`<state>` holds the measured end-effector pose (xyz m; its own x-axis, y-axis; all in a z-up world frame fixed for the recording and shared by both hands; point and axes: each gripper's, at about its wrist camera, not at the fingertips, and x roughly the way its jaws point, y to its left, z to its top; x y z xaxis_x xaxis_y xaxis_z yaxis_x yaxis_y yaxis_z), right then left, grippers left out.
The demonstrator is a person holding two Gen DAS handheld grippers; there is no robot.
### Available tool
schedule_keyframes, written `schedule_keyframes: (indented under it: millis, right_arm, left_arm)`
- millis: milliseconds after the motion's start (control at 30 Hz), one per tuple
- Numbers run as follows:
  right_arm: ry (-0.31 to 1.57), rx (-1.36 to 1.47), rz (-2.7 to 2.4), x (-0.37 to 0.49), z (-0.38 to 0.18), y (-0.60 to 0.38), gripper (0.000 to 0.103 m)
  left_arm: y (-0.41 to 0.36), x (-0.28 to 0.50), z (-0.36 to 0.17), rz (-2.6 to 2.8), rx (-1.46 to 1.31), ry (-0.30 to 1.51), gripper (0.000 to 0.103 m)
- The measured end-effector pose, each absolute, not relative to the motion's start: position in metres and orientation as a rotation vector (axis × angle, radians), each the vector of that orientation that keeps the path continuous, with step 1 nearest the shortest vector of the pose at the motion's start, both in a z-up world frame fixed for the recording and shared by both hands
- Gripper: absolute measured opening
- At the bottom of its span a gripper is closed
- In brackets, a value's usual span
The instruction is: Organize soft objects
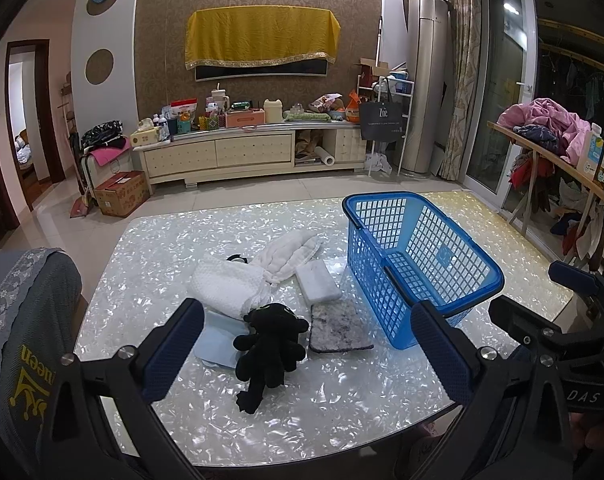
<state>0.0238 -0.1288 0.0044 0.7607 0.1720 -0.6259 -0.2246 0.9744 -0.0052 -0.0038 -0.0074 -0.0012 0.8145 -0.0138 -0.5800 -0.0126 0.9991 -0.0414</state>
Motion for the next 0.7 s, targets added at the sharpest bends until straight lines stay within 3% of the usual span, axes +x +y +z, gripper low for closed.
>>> schedule_keyframes:
  millis: [700]
  right_arm:
    - [0.659,-0.151,0.262,0.036,0.016,-0.117,0.103]
  left_arm:
    - [0.007,0.004,0.012,-0.007,-0.052,0.626,0.103]
